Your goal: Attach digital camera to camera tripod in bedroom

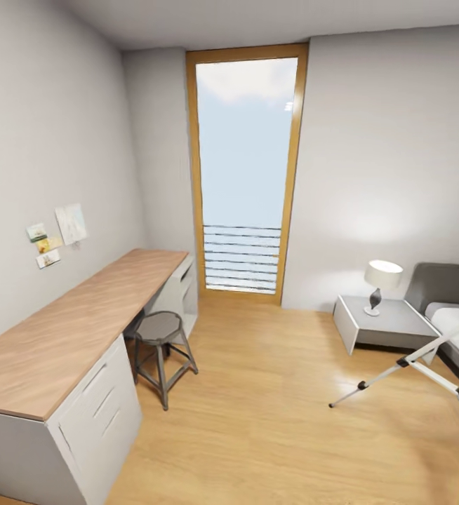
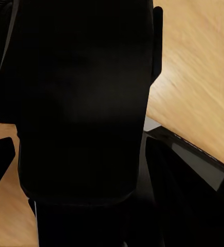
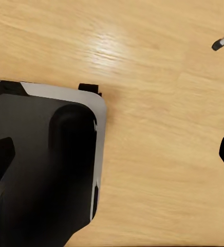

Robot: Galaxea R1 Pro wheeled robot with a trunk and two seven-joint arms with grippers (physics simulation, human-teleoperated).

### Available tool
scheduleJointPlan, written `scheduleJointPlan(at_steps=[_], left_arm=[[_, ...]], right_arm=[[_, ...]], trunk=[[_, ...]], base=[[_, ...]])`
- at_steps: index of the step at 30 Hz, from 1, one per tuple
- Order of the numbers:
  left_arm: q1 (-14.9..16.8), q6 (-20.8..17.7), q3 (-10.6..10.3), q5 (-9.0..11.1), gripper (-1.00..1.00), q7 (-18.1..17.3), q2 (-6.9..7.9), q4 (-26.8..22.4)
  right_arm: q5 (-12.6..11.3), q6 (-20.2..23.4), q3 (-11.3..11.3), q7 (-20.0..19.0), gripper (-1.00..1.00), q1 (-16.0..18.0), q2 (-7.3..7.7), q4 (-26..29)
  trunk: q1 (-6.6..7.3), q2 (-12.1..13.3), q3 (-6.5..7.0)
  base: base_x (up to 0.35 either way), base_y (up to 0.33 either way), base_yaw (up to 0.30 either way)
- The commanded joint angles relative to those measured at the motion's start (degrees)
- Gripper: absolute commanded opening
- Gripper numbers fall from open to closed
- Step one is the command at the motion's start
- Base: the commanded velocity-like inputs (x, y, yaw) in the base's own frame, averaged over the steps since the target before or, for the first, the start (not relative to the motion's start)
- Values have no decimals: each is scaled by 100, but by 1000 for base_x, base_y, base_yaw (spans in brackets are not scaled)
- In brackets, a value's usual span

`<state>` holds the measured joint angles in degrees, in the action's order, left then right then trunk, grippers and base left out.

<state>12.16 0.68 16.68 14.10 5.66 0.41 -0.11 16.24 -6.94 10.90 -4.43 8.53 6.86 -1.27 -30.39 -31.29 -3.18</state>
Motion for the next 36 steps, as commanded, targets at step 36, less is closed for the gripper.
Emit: scheduleJointPlan(at_steps=[36], left_arm=[[5, 5, -17, -204, -100, 5, -32, 1]], right_arm=[[54, -26, 40, -14, 100, 8, 0, -14]], trunk=[[-3, -10, -11]], base=[[292, 105, -297]])
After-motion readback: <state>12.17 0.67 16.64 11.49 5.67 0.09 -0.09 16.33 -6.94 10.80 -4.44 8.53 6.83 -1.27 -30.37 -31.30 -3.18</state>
